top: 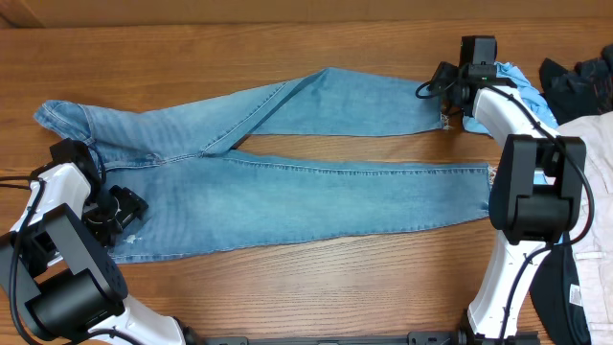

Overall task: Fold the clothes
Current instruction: 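Release the right gripper and move it to the upper leg hem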

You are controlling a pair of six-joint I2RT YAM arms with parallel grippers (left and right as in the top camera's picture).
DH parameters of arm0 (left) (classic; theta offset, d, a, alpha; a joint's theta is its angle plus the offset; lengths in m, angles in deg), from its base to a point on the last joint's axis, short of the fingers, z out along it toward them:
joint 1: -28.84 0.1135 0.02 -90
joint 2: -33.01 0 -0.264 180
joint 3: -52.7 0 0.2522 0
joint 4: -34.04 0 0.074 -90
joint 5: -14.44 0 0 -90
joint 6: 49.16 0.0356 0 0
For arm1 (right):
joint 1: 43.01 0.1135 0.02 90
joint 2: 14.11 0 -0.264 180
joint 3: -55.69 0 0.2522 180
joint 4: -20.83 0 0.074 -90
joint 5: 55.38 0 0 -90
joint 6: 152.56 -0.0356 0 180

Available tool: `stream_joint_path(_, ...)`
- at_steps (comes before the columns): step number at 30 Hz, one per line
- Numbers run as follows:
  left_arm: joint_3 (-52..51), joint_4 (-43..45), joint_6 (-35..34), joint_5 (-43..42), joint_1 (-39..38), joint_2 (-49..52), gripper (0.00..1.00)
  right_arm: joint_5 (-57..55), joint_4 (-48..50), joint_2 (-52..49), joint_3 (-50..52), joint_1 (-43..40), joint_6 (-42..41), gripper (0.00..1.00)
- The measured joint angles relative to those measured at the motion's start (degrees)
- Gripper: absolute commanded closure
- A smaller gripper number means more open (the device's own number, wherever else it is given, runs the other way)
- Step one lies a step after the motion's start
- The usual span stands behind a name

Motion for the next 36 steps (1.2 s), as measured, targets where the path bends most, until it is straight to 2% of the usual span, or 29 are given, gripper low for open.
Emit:
stream_joint_path(3, 0.0, 0.0, 0.0, 0.0, 0.0, 0.0, 0.18, 0.9, 0.2, -1.4, 0.0, 0.3, 0.4, 0.57)
stream_joint_path(4, 0.0, 0.0, 0.0, 0.0, 0.0, 0.0, 0.18, 1.2, 0.1, -1.8, 0.0, 0.4, 0.7, 0.66)
stream_joint_path(5, 0.0, 0.0, 0.0, 0.0, 0.0, 0.0, 0.18, 1.2, 0.0, -2.0, 0.0, 0.4, 0.7, 0.82)
stream_joint_path(7, 0.0, 0.0, 0.0, 0.0, 0.0, 0.0, 0.18, 1.5, -0.2, -2.1, 0.0, 0.5, 1.3, 0.96)
stream_joint_path(15, 0.0, 0.0, 0.0, 0.0, 0.0, 0.0, 0.18, 0.8, -1.3, -2.4, -2.1, 0.5, 3.4, 0.96)
stream_joint_path(20, 0.0, 0.0, 0.0, -0.1, 0.0, 0.0, 0.18, -1.8, -8.6, -1.0, -13.9, 0.6, 7.0, 0.96)
stream_joint_path(26, 0.0, 0.3, 0.0, -1.4, -0.1, 0.0, 0.18, -7.9, -15.6, 7.0, -26.4, 0.8, 9.0, 0.96)
stream_joint_path(27, 0.0, 0.3, 0.0, -1.5, -0.3, 0.0, 0.18, -10.1, -16.2, 8.4, -27.2, 0.8, 9.2, 0.93)
stream_joint_path(29, 0.0, 0.4, 0.0, -1.9, -0.4, 0.0, 0.17, -14.0, -17.1, 9.7, -27.7, 0.6, 9.5, 0.8)
stream_joint_path(31, 0.0, 0.4, 0.0, -2.0, -0.6, 0.0, 0.18, -16.4, -17.4, 9.7, -27.7, 0.0, 9.9, 0.74)
stream_joint_path(36, 0.0, 0.4, 0.0, -2.0, -0.6, 0.1, 0.18, -19.8, -20.5, 9.1, -27.6, -2.8, 10.1, 0.72)
